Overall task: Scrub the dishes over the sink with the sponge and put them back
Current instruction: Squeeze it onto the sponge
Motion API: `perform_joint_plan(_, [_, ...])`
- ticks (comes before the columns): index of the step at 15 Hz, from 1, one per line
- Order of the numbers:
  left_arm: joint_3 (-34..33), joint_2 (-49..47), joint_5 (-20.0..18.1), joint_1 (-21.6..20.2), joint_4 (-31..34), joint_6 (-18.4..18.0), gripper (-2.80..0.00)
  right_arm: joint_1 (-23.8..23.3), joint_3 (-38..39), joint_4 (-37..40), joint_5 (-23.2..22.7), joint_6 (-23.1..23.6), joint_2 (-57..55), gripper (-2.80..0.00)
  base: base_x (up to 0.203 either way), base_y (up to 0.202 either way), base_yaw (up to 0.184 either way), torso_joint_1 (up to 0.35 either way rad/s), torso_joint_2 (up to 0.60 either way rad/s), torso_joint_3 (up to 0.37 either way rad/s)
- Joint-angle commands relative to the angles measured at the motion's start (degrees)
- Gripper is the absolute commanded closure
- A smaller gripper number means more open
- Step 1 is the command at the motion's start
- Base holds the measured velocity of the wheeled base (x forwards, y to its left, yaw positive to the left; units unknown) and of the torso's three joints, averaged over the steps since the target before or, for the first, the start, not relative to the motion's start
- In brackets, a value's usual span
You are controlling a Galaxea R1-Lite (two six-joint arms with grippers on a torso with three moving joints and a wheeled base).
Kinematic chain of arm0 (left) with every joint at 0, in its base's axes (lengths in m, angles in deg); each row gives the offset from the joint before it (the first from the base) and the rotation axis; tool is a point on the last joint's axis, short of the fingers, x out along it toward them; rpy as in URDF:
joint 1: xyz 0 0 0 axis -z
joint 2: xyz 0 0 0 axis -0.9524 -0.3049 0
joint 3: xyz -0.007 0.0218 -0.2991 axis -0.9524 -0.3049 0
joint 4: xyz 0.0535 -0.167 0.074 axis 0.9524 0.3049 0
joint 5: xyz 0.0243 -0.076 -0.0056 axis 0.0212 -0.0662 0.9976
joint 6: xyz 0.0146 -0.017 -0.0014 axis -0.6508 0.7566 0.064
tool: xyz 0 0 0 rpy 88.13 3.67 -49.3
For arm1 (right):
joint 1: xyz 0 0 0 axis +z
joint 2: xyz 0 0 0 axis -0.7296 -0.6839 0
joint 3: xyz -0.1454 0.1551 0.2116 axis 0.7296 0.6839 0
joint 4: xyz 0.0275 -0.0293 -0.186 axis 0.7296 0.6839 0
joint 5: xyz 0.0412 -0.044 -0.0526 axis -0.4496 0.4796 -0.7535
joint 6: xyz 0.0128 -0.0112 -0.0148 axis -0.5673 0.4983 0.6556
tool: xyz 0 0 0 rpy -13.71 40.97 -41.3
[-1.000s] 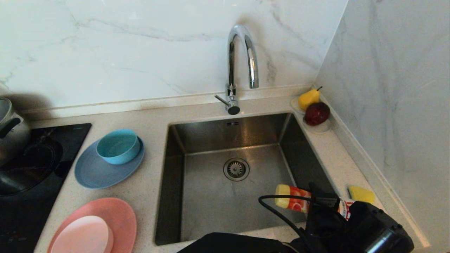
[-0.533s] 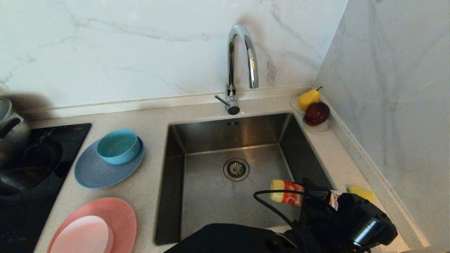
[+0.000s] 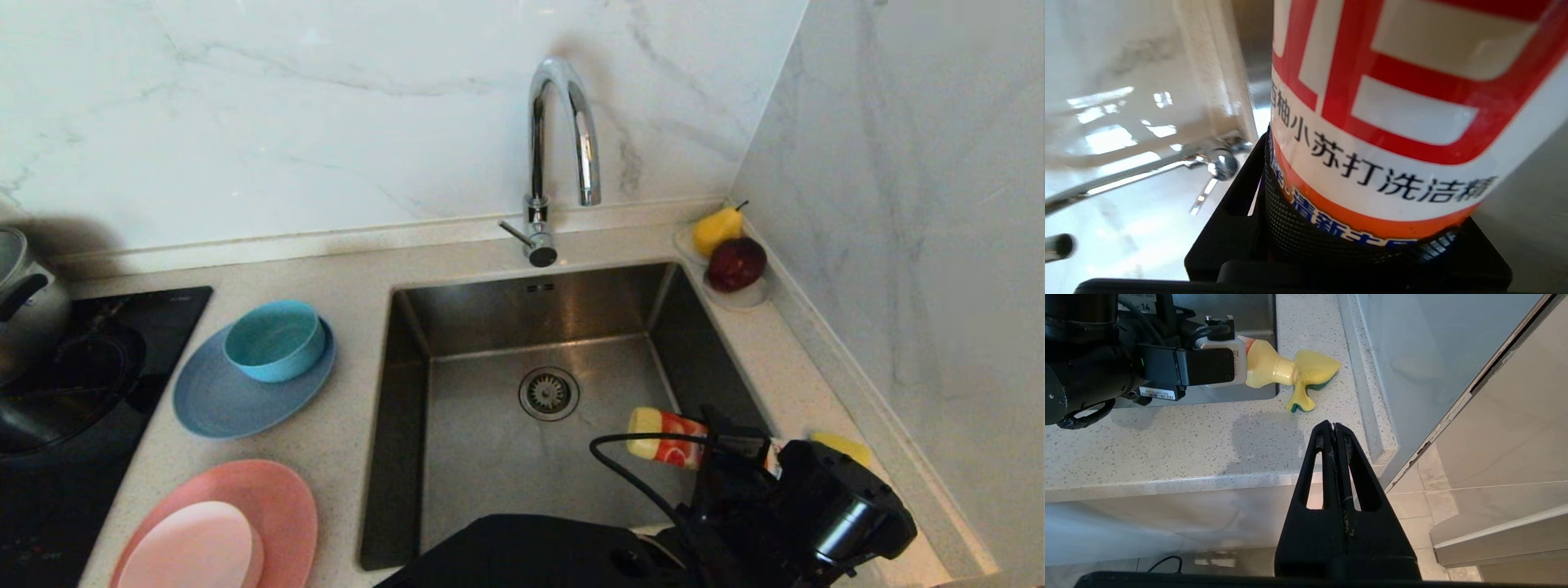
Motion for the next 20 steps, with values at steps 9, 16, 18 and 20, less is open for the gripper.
perform_joint_plan(9, [0.03,0.19,0.16,0.00,-7.13,-11.13,0.00,0.01,0.00,-0.02,0.00,0.00,-0.04,0.00,0.000,0.000,0.000,0.000,0.00,0.000])
perform_joint_plan(16, [0.03,0.04,0.15,0.03,-7.22,-13.95,0.00,0.01,0.00,-0.02,0.00,0.00,-0.04,0.00,0.000,0.000,0.000,0.000,0.00,0.000])
perform_joint_plan(18, [0.03,0.02,0.15,0.06,-7.22,-13.95,0.00,0.01,0.00,-0.02,0.00,0.00,-0.04,0.00,0.000,0.000,0.000,0.000,0.00,0.000])
perform_joint_plan(20, [0.03,0.13,0.15,0.09,-7.34,-13.86,0.00,0.01,0.00,-0.02,0.00,0.00,-0.04,0.00,0.000,0.000,0.000,0.000,0.00,0.000])
